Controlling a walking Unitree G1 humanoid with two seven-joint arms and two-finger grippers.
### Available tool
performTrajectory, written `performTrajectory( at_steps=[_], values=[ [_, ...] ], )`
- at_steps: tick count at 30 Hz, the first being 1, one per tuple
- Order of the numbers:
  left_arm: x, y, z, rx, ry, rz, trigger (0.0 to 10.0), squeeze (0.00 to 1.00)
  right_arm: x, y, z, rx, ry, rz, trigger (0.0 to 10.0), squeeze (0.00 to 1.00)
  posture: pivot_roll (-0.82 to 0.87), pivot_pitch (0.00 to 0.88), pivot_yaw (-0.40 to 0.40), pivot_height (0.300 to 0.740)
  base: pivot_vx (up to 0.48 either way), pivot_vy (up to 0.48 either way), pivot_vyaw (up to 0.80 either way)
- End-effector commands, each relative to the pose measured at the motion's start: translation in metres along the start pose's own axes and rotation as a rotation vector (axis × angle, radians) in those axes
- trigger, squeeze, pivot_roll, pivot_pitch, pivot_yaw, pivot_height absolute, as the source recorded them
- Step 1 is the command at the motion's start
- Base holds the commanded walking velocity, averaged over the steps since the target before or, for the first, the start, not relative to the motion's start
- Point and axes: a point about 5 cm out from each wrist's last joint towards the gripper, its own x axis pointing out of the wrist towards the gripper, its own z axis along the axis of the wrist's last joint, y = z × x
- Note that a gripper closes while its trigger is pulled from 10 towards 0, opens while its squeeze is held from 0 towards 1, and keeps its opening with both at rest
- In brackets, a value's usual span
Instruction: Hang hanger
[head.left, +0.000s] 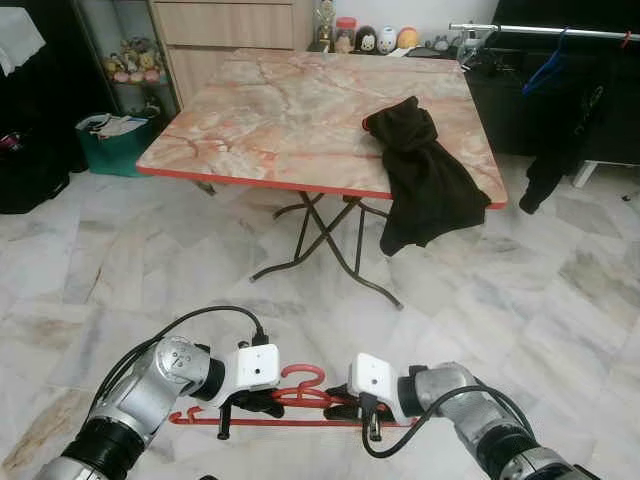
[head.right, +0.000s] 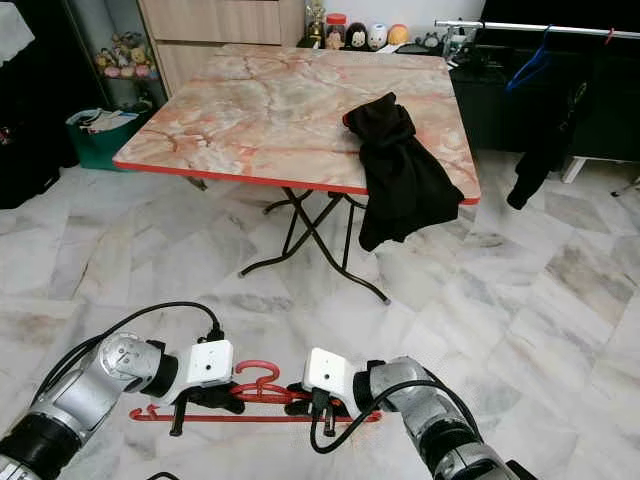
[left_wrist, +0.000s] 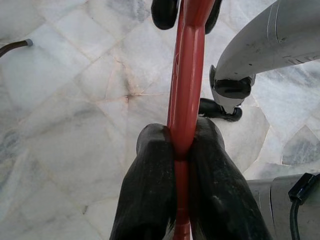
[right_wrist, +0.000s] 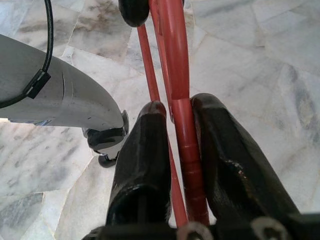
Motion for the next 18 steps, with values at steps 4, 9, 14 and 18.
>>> performTrajectory(
  at_steps=[4,9,14,18],
  values=[
    [-0.0040,0.0081,0.0114,0.038,-0.030,0.038,10.0,0.00,0.0102,0.0044,0.0062,-0.010,-0.020,0.032,0.0,0.00,-0.02,0.000,-0.024,0.727,0.000,0.000,0.00],
    [-0.0038,0.0091,0.0119,0.043,-0.032,0.045,10.0,0.00,0.0136,0.0068,0.0044,0.001,-0.015,0.029,0.0,0.00,-0.02,0.000,-0.025,0.727,0.000,0.000,0.00],
    [-0.0048,0.0103,0.0136,0.048,-0.048,0.058,10.0,0.00,0.0149,0.0068,0.0041,0.006,-0.011,0.025,0.0,0.00,-0.01,0.000,-0.023,0.727,0.000,0.000,0.00],
    [-0.0060,0.0164,0.0167,0.059,-0.071,0.109,10.0,1.00,0.0135,0.0026,0.0078,0.003,-0.016,0.020,0.0,0.00,-0.01,0.000,-0.023,0.727,0.000,0.000,0.00]
  ],
)
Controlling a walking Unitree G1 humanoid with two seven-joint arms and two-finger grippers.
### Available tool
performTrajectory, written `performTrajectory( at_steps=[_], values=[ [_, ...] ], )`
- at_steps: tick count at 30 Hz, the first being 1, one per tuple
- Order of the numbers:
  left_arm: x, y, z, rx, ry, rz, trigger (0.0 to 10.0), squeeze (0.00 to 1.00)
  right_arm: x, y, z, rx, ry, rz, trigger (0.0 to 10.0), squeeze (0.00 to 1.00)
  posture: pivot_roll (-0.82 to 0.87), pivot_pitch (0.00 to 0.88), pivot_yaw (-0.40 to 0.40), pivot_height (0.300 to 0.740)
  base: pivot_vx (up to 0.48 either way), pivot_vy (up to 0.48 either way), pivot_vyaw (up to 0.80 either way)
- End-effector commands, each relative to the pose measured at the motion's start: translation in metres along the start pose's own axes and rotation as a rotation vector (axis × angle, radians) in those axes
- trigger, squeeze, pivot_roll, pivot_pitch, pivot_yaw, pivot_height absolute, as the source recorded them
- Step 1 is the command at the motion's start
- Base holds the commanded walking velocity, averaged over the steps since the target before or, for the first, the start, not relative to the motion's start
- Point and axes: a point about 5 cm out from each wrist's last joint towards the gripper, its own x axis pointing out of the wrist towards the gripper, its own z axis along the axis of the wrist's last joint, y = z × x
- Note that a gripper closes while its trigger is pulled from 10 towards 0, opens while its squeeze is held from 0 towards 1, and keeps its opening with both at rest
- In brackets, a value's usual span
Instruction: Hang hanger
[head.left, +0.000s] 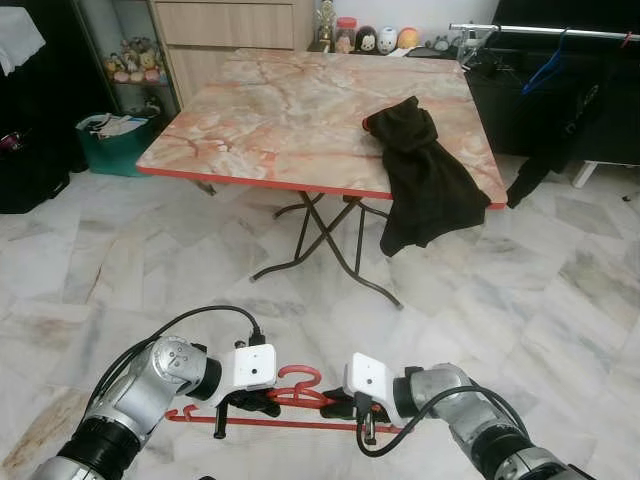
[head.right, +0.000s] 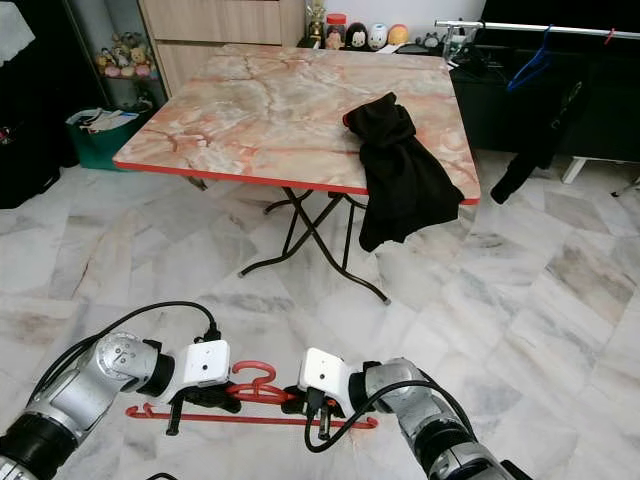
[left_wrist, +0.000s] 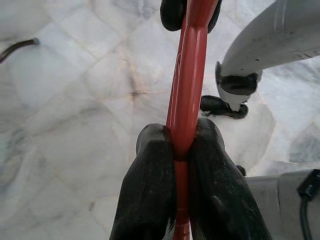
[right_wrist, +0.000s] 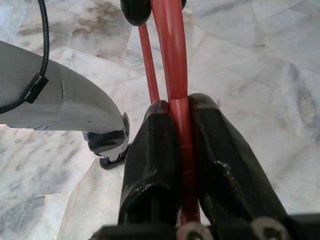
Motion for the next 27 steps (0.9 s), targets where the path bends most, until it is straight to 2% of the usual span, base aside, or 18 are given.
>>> performTrajectory(
  at_steps=[1,7,10,16,21,27],
  values=[
    [-0.005,0.015,0.017,0.037,-0.074,0.079,10.0,1.00,0.008,0.002,0.007,-0.005,-0.015,0.028,0.0,0.00,-0.01,0.000,-0.023,0.727,0.000,0.000,0.00],
    [-0.006,0.011,0.016,0.019,-0.082,0.038,10.0,1.00,0.002,-0.004,0.008,-0.007,-0.010,0.019,0.0,0.00,-0.02,0.000,-0.024,0.727,0.000,0.000,0.00],
    [-0.008,0.009,0.014,0.006,-0.082,0.024,10.0,1.00,-0.014,-0.001,-0.008,0.004,0.009,0.012,0.0,0.00,-0.02,0.000,-0.024,0.727,0.000,0.000,0.00],
    [-0.012,0.008,0.012,-0.030,-0.084,0.007,10.0,1.00,-0.025,0.003,-0.025,0.032,0.071,-0.010,0.0,0.00,-0.01,0.000,-0.028,0.727,0.000,0.000,0.00],
    [-0.017,0.002,0.003,-0.058,-0.045,-0.032,10.0,1.00,-0.040,0.010,-0.051,0.133,0.119,-0.073,0.0,0.00,-0.01,0.000,-0.028,0.727,0.000,0.000,0.00],
    [-0.023,0.006,-0.011,-0.147,-0.057,0.057,10.0,1.00,-0.054,0.029,-0.086,0.290,0.191,-0.183,0.0,0.00,-0.02,0.000,-0.024,0.727,0.000,0.000,0.00]
  ],
)
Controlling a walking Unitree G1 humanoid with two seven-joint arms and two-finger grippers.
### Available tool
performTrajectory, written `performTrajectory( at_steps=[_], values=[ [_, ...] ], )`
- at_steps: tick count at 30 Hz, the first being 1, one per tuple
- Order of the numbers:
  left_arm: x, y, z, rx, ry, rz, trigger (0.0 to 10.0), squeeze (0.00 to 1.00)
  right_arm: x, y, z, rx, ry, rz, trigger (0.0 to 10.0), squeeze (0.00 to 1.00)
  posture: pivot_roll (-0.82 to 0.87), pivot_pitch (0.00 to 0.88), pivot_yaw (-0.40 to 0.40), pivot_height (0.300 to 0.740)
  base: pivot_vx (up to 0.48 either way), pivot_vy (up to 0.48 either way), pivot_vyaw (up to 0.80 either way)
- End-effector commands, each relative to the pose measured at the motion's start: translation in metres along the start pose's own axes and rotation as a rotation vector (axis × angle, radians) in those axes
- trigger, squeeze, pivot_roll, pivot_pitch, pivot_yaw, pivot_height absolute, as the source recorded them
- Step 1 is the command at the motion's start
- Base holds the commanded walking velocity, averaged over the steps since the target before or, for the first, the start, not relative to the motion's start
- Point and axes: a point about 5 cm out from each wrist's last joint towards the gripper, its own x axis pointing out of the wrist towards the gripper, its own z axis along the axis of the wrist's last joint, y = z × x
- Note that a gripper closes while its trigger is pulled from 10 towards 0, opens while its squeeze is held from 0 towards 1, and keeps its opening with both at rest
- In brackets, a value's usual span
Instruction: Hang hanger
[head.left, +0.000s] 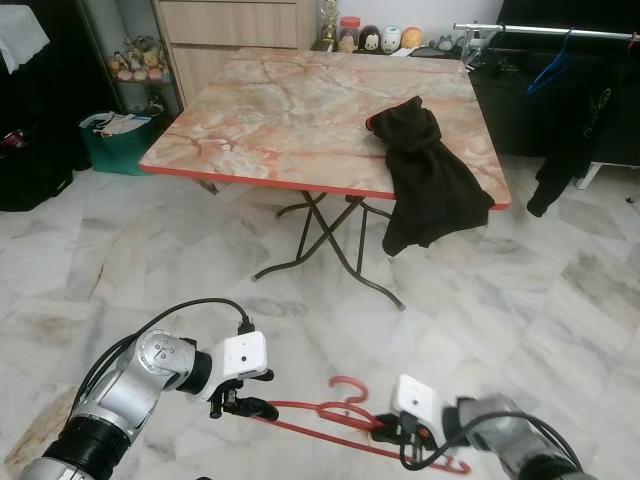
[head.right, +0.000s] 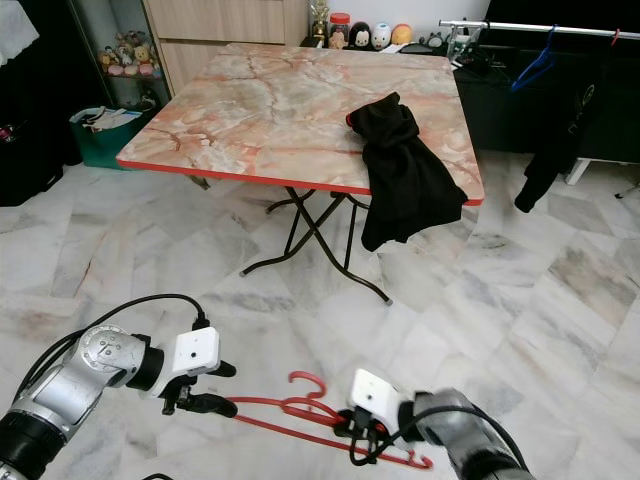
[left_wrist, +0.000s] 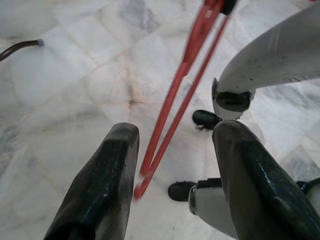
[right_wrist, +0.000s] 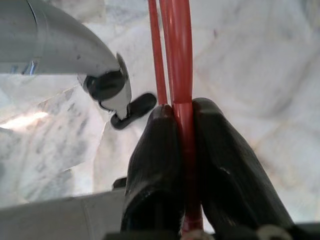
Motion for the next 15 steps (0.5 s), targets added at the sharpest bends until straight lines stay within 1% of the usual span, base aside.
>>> performTrajectory(
  at_steps=[1,2,3,4,5,6,7,8,9,10,12,13,14,15],
  values=[
    [-0.005,0.003,-0.006,-0.045,-0.014,0.043,10.0,1.00,-0.003,-0.001,-0.006,0.036,0.005,-0.039,0.0,0.00,-0.02,0.000,-0.024,0.727,0.000,0.000,0.00],
    [-0.006,0.004,-0.015,-0.089,-0.012,0.089,10.0,1.00,-0.003,0.002,-0.015,0.101,0.006,-0.082,0.0,0.00,-0.02,0.004,-0.020,0.727,0.000,0.000,0.00],
    [-0.006,0.006,-0.021,-0.101,0.001,0.131,10.0,1.00,-0.004,0.003,-0.020,0.131,0.008,-0.111,0.0,0.00,-0.02,0.004,-0.020,0.727,0.000,0.000,0.00],
    [-0.005,0.007,-0.030,-0.145,0.018,0.181,10.0,0.92,-0.004,0.004,-0.025,0.163,0.015,-0.156,0.0,0.00,-0.02,0.004,-0.019,0.727,0.000,0.000,0.00],
    [-0.002,0.005,-0.045,-0.180,0.059,0.255,10.0,0.22,-0.003,0.007,-0.033,0.218,0.020,-0.233,0.0,0.00,-0.02,0.004,-0.017,0.727,0.000,0.000,0.00],
    [0.000,0.002,-0.055,-0.170,0.090,0.289,10.0,0.22,-0.001,0.009,-0.037,0.258,0.017,-0.277,0.0,0.00,-0.02,0.007,-0.017,0.727,0.000,0.000,0.00],
    [0.000,0.002,-0.055,-0.170,0.090,0.289,10.0,0.22,-0.001,0.009,-0.037,0.258,0.017,-0.277,0.0,0.00,-0.02,0.007,-0.017,0.727,0.000,0.000,0.00],
    [0.004,0.000,-0.070,-0.253,0.143,0.363,10.0,0.00,0.000,0.010,-0.043,0.327,0.023,-0.346,0.0,0.00,-0.02,0.007,-0.017,0.727,0.000,0.000,0.00],
    [0.007,-0.003,-0.083,-0.318,0.197,0.436,10.0,0.00,0.002,0.013,-0.046,0.390,0.009,-0.399,0.0,0.00,-0.01,0.006,-0.014,0.727,0.000,0.000,0.00],
    [0.010,-0.007,-0.091,-0.353,0.231,0.462,10.0,0.00,0.002,0.013,-0.048,0.431,-0.003,-0.452,0.0,0.00,-0.02,0.008,-0.012,0.727,0.000,0.000,0.00],
    [0.013,-0.012,-0.098,-0.389,0.268,0.485,10.0,0.00,0.002,0.013,-0.051,0.476,-0.013,-0.513,0.0,0.00,-0.02,0.008,-0.012,0.727,0.000,0.000,0.00],
    [0.016,-0.016,-0.105,-0.444,0.287,0.528,10.0,0.00,0.002,0.013,-0.054,0.522,-0.016,-0.570,0.0,0.00,-0.01,0.008,-0.010,0.727,0.000,0.000,0.00],
    [0.017,-0.019,-0.109,-0.480,0.299,0.556,10.0,0.00,0.001,0.013,-0.056,0.551,-0.016,-0.605,0.0,0.00,-0.01,0.008,-0.010,0.727,0.000,0.000,0.00],
    [0.023,-0.029,-0.120,-0.606,0.315,0.617,10.0,0.00,0.000,0.015,-0.063,0.638,-0.007,-0.697,0.0,0.00,-0.02,0.005,-0.007,0.727,0.000,0.000,0.00]
  ],
)
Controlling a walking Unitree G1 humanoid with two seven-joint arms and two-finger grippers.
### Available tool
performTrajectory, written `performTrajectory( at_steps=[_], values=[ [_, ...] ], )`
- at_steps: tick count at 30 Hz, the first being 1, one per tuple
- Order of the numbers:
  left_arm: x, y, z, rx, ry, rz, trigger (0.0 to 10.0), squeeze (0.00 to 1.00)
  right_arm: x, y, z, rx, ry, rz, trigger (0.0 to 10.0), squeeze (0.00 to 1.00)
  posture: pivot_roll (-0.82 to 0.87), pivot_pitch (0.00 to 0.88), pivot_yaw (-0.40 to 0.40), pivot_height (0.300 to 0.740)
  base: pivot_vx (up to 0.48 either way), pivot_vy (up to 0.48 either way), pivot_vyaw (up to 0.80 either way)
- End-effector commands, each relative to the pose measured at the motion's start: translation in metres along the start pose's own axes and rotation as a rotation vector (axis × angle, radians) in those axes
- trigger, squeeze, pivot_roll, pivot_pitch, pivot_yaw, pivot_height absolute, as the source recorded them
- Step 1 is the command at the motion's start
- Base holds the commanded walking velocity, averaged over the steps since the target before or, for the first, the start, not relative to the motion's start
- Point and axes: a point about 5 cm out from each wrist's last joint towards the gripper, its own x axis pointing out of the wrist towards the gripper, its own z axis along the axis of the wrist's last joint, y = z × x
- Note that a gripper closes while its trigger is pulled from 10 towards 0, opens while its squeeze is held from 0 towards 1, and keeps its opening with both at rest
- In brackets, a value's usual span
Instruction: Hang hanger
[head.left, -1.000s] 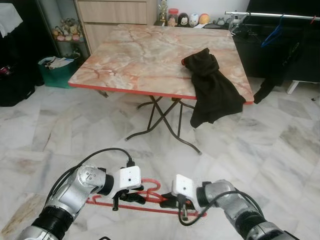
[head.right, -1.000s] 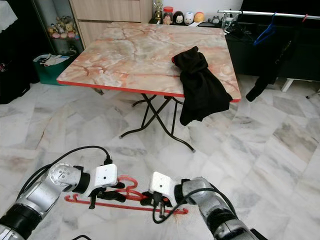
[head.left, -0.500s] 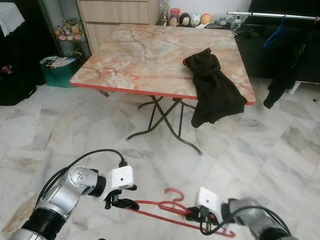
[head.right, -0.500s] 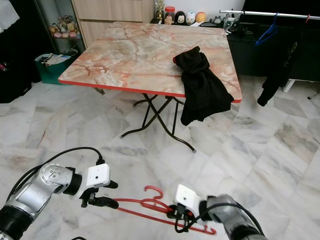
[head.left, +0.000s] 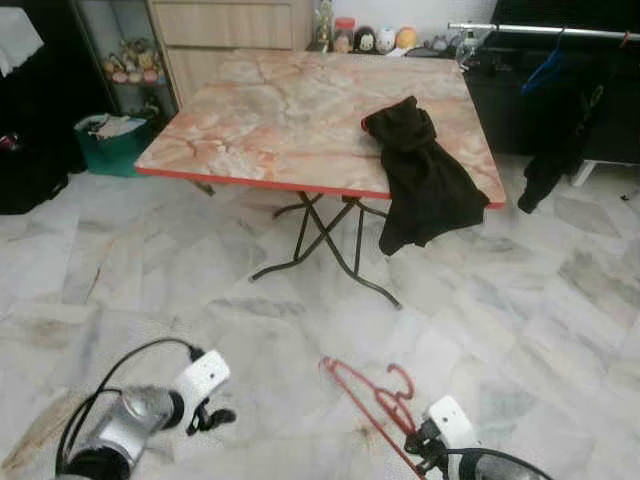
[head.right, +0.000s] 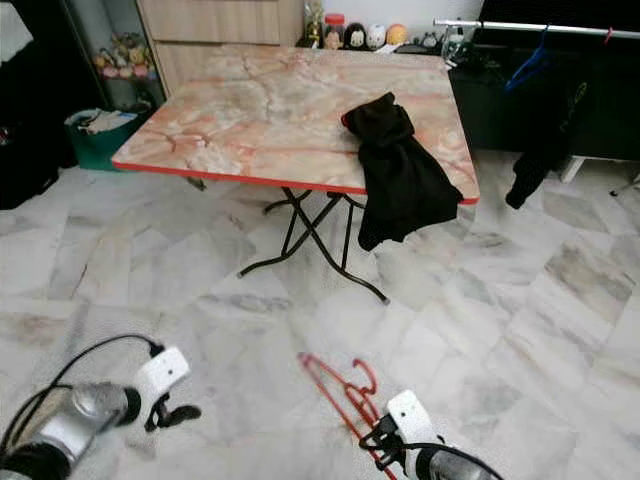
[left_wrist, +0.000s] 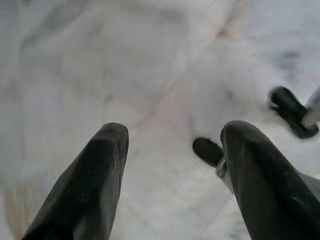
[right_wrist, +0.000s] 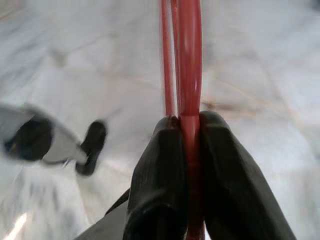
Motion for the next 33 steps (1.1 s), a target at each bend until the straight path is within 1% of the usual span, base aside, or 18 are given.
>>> performTrajectory(
  at_steps=[1,3,4,6,7,9,10,11,13,16,18,20,22,25,27,28,30,33],
  values=[
    [0.003,-0.007,-0.026,-0.158,0.089,0.100,10.0,0.00,-0.004,-0.009,-0.011,0.151,0.016,-0.160,0.0,0.00,-0.02,0.003,-0.008,0.727,0.000,0.000,0.00],
    [0.005,-0.016,-0.040,-0.208,0.140,0.143,10.0,0.00,-0.006,-0.009,-0.019,0.198,0.036,-0.216,0.0,0.00,-0.02,0.003,-0.008,0.727,0.000,0.000,0.00],
    [0.006,-0.021,-0.048,-0.222,0.170,0.170,10.0,0.00,-0.007,-0.009,-0.024,0.204,0.057,-0.249,0.0,0.00,-0.02,0.003,-0.008,0.727,0.000,0.000,0.00],
    [0.007,-0.029,-0.055,-0.260,0.183,0.182,10.0,0.00,-0.008,-0.008,-0.030,0.190,0.086,-0.293,0.0,0.00,-0.03,0.000,-0.005,0.727,0.000,0.000,0.00],
    [0.008,-0.035,-0.060,-0.299,0.200,0.189,10.0,0.00,-0.010,-0.009,-0.034,0.190,0.103,-0.321,0.0,0.00,-0.03,0.000,-0.004,0.727,0.000,0.000,0.00],
    [0.009,-0.043,-0.067,-0.337,0.231,0.203,10.0,0.00,-0.011,-0.008,-0.039,0.206,0.123,-0.354,0.0,0.00,-0.03,0.000,-0.003,0.727,0.000,0.000,0.00],
    [0.009,-0.051,-0.073,-0.384,0.253,0.217,10.0,0.00,-0.012,-0.007,-0.044,0.271,0.123,-0.379,4.1,0.00,-0.05,0.000,0.000,0.727,0.000,0.000,0.00],
    [0.009,-0.054,-0.075,-0.404,0.256,0.219,10.0,0.00,-0.013,-0.006,-0.046,0.299,0.123,-0.387,10.0,0.00,-0.05,0.000,0.001,0.727,0.000,0.000,0.00],
    [0.010,-0.060,-0.078,-0.452,0.264,0.228,10.0,0.00,-0.014,-0.005,-0.049,0.333,0.129,-0.402,10.0,0.00,-0.06,0.000,-0.001,0.727,0.000,0.000,0.00],
    [0.010,-0.064,-0.080,-0.467,0.275,0.240,10.0,0.00,-0.014,-0.005,-0.049,0.331,0.131,-0.398,10.0,0.00,-0.06,0.000,-0.003,0.727,0.000,0.000,0.00],
    [0.011,-0.066,-0.081,-0.499,0.273,0.255,10.0,0.00,-0.013,-0.004,-0.049,0.327,0.135,-0.399,10.0,0.00,-0.06,0.000,-0.004,0.727,0.000,0.000,0.00],
    [0.011,-0.067,-0.082,-0.511,0.273,0.261,10.0,0.00,-0.008,0.004,-0.045,0.326,0.138,-0.395,10.0,0.00,-0.08,0.000,0.002,0.727,0.000,0.000,0.00],
    [0.010,-0.069,-0.084,-0.488,0.286,0.252,10.0,0.00,0.000,0.012,-0.036,0.310,0.128,-0.372,10.0,0.00,-0.09,0.000,0.010,0.727,0.000,-0.454,0.00],
    [0.010,-0.070,-0.085,-0.512,0.286,0.261,10.0,0.00,0.002,0.012,-0.031,0.301,0.118,-0.362,10.0,0.00,-0.10,0.000,0.015,0.727,0.000,-0.480,0.00],
    [0.009,-0.070,-0.086,-0.514,0.291,0.267,10.0,0.00,0.008,0.016,-0.021,0.294,0.110,-0.359,10.0,0.00,-0.10,0.000,0.016,0.727,0.000,-0.480,0.00],
    [0.010,-0.072,-0.086,-0.509,0.291,0.259,10.0,0.00,0.013,0.021,-0.014,0.275,0.111,-0.346,10.0,0.00,-0.10,0.000,0.015,0.727,0.000,-0.480,0.00],
    [0.010,-0.073,-0.086,-0.506,0.290,0.256,10.0,0.00,0.015,0.024,-0.011,0.253,0.117,-0.336,10.0,0.00,-0.10,0.000,0.014,0.727,0.000,-0.480,0.00],
    [0.011,-0.075,-0.086,-0.509,0.290,0.252,10.0,0.00,0.017,0.026,-0.007,0.253,0.114,-0.339,10.0,0.00,-0.10,0.000,0.015,0.727,0.000,-0.480,0.00]
  ],
)
